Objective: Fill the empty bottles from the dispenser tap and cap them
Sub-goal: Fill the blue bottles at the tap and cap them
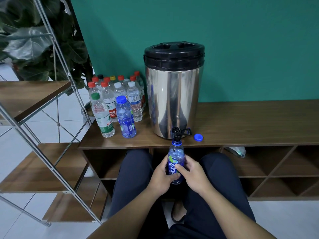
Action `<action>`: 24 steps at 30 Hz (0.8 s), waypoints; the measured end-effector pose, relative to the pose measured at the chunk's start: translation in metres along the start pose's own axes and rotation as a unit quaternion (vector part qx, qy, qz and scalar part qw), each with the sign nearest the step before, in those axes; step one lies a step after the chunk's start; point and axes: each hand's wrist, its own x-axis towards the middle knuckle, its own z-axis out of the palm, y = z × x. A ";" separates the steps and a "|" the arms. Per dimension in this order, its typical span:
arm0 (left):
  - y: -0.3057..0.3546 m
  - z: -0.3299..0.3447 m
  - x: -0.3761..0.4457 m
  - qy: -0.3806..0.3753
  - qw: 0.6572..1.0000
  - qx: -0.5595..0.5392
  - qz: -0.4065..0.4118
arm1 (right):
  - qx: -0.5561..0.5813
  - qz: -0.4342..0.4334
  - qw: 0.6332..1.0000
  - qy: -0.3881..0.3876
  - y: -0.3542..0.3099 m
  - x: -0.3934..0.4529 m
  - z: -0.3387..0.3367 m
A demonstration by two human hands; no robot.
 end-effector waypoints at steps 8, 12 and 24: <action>-0.002 -0.001 0.001 -0.001 1.000 0.005 -0.001 | 0.007 0.006 1.000 0.001 -0.002 -0.001 0.000; -0.002 -0.001 0.001 -0.003 1.000 0.004 -0.003 | 0.012 0.008 1.000 0.001 -0.002 -0.001 0.000; -0.002 -0.002 0.001 -0.003 1.000 0.014 -0.004 | 0.007 0.002 1.000 -0.001 -0.001 0.000 0.000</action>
